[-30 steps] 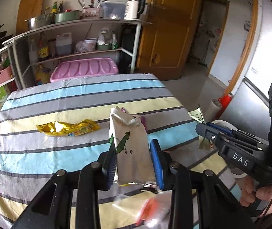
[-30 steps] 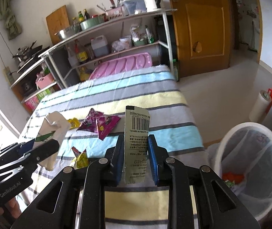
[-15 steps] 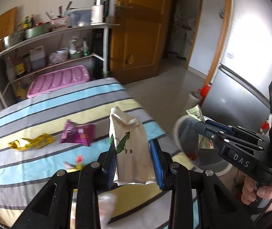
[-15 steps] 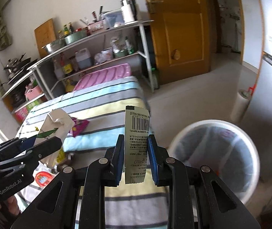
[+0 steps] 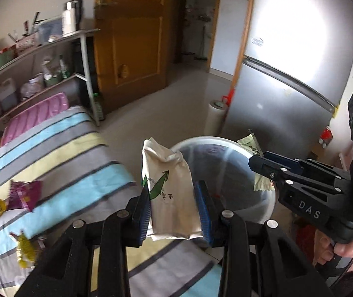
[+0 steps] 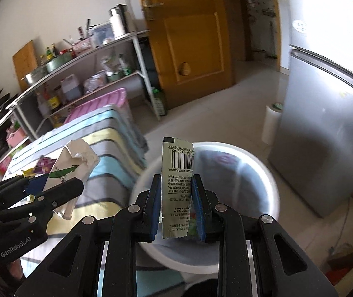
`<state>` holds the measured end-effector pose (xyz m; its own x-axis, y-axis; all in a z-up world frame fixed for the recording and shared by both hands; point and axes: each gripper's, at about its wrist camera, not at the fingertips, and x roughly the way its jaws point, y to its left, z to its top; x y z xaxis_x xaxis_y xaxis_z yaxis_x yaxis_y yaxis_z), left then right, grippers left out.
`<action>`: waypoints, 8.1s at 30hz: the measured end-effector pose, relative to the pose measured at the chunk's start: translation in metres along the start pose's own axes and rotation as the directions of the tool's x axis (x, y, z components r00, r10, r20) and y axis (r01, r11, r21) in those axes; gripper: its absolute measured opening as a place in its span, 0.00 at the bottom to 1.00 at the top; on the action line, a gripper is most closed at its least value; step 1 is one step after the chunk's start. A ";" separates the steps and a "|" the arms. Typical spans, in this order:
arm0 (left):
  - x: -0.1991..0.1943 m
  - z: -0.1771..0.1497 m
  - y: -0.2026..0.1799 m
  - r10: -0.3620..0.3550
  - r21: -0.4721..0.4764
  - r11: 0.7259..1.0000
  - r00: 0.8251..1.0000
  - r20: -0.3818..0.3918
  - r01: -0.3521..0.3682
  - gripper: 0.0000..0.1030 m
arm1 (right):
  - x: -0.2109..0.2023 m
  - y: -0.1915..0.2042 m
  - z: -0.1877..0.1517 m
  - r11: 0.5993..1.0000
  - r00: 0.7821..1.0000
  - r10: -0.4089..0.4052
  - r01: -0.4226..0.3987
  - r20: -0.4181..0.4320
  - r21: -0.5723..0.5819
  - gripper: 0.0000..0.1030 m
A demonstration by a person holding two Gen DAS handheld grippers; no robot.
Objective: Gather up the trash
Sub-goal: 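Carry the paper bag and barcode packet over the bin and open both tools, then grasp the clear plastic bag with the left tool while the right tool grasps the white plastic bag, then carry the clear and white plastic bags over the bin and open both tools, then move both open tools back over the table toward the remaining wrappers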
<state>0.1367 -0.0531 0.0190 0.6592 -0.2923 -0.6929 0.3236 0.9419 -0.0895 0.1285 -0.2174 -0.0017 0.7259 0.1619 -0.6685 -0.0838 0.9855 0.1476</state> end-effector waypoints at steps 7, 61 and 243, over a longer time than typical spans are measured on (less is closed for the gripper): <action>0.032 0.000 -0.032 -0.037 0.037 0.999 0.997 -0.061 0.039 0.35 | 0.015 -0.035 -0.009 0.999 0.998 -0.037 0.039 -0.058 0.031 0.24; -0.043 -0.038 0.053 0.108 -0.140 0.985 0.994 0.021 -0.104 0.66 | 0.006 0.025 -0.026 0.996 0.996 0.083 -0.084 -0.038 -0.002 0.42; 0.043 -0.007 -0.037 -0.030 0.009 0.999 0.997 -0.076 0.031 0.66 | 0.031 -0.061 -0.031 0.991 0.994 -0.034 0.047 -0.107 0.123 0.51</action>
<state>0.1482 -0.0992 -0.0127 0.5959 -0.3071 -0.7420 0.3497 0.9310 -0.1044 0.1346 -0.2704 -0.0543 0.6508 0.1327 -0.7476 0.0349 0.9783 0.2040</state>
